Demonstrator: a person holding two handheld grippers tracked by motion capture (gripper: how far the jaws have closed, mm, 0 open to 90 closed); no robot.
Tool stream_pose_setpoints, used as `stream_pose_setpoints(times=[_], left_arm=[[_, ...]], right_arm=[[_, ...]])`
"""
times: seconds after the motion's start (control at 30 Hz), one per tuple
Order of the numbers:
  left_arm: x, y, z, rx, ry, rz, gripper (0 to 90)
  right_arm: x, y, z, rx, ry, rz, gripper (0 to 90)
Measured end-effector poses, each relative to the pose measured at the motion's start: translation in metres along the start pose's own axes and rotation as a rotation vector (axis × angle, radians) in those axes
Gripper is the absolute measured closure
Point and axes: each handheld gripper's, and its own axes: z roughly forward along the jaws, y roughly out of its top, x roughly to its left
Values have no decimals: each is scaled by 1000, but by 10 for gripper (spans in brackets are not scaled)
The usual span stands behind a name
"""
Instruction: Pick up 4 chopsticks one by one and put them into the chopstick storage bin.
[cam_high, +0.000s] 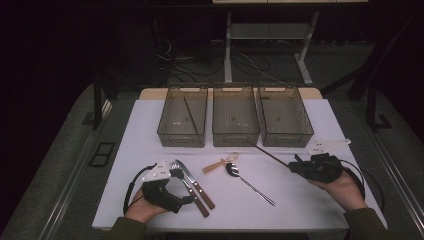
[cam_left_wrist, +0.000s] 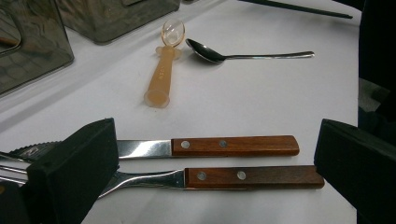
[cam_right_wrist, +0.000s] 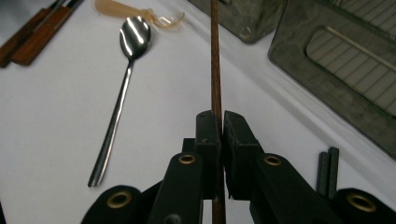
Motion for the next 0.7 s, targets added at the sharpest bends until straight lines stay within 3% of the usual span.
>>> stream_pose_setpoints(times=[0.33, 0.7], left_arm=[[0, 0, 1, 5, -1, 1, 0], [1, -1, 3, 0, 0, -3, 0]], right_arm=[[2, 28, 2, -51, 17, 3, 852], [3, 54, 18, -55, 18, -1, 852]])
